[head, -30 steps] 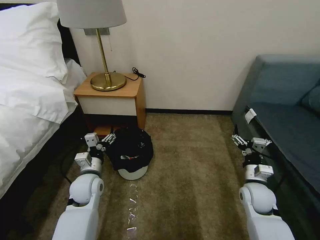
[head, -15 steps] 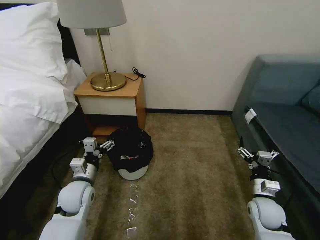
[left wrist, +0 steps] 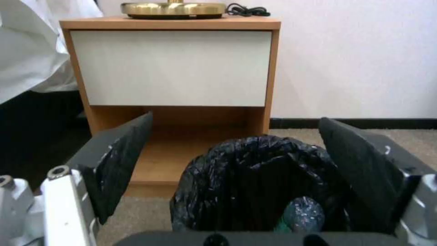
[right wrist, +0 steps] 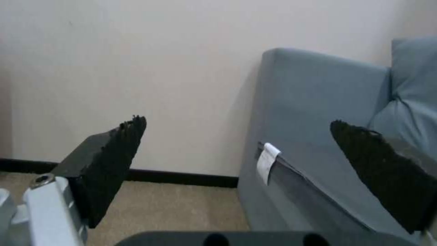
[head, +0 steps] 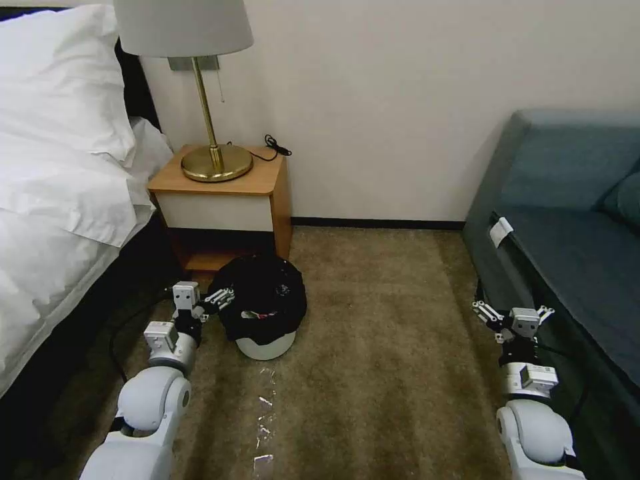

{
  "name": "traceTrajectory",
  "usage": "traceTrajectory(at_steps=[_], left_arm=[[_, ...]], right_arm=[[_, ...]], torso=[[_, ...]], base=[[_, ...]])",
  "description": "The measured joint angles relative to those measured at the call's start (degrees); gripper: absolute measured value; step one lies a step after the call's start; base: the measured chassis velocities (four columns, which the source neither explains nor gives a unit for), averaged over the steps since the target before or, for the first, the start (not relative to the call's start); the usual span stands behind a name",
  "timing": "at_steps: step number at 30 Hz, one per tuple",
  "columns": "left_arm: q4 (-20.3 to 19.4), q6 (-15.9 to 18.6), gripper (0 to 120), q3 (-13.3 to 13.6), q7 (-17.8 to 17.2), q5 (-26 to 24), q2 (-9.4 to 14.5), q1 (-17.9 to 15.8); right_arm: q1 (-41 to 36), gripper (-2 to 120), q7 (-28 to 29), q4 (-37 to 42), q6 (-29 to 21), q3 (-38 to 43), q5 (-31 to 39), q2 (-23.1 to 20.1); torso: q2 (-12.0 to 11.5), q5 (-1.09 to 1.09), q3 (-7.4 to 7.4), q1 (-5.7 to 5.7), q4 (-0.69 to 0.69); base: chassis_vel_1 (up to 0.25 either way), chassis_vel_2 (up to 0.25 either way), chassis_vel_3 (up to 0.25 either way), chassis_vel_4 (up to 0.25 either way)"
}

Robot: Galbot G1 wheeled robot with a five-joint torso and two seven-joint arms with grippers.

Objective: Pick up the trash bin, then pick up the garbage on the floor and place it into the trash bin.

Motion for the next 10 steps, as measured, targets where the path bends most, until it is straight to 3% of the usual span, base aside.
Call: traceTrajectory(at_steps=[10], left_arm=[[0.00, 0.03, 98, -0.01, 0.00, 0.01, -0.02, -0.05]], right_arm=[[0.01, 100, -0.01, 0.00, -0.08, 0.00, 0.00, -0.01]], torso=[[0.00, 0.00, 0.00, 0.00, 0.00]], base=[[0.000, 0.000, 0.000, 0.000]])
